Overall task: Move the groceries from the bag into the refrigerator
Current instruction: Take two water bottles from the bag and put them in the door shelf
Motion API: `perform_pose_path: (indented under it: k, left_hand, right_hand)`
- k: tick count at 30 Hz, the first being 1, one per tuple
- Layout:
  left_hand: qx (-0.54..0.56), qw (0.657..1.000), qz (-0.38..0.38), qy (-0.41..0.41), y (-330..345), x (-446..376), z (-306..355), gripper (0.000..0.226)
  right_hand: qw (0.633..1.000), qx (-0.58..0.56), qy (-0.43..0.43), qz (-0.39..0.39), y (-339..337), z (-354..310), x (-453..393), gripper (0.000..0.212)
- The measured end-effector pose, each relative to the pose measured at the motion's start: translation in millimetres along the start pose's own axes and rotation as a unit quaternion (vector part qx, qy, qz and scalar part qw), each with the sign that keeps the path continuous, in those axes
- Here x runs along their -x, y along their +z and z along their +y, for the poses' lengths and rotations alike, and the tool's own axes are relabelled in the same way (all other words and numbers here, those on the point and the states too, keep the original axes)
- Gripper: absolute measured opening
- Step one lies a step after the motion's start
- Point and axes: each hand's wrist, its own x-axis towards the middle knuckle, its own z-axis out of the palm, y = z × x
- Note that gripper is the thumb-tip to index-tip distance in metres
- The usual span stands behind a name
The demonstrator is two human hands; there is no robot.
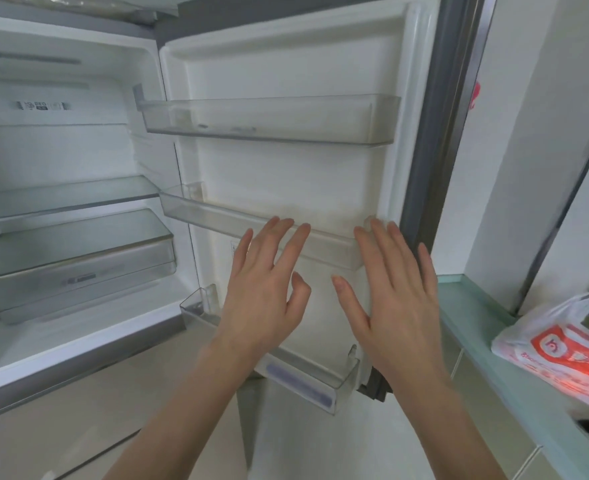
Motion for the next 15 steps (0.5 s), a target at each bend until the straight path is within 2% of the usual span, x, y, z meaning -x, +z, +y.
perform_pose_path:
  k: [4, 11, 15]
  left_hand:
    - [-0.020, 1.000, -0.017, -0.006, 23, -16, 11, 0.064]
    - [-0.068, 0.997, -0.028, -0.007, 62, -36, 21, 0.065]
    - [-0.092, 0.994, -0.021, -0.048, 74, -46, 16, 0.062]
  right_hand:
    - [0.999, 0.013, -0.037, 0.003, 22, 15, -12, 0.055]
    - [1.000, -0.013, -0.009, 0.025, 49, 45, -33, 0.052]
    - [1.000, -0.011, -0.015, 0.007, 60, 67, -46, 0.051]
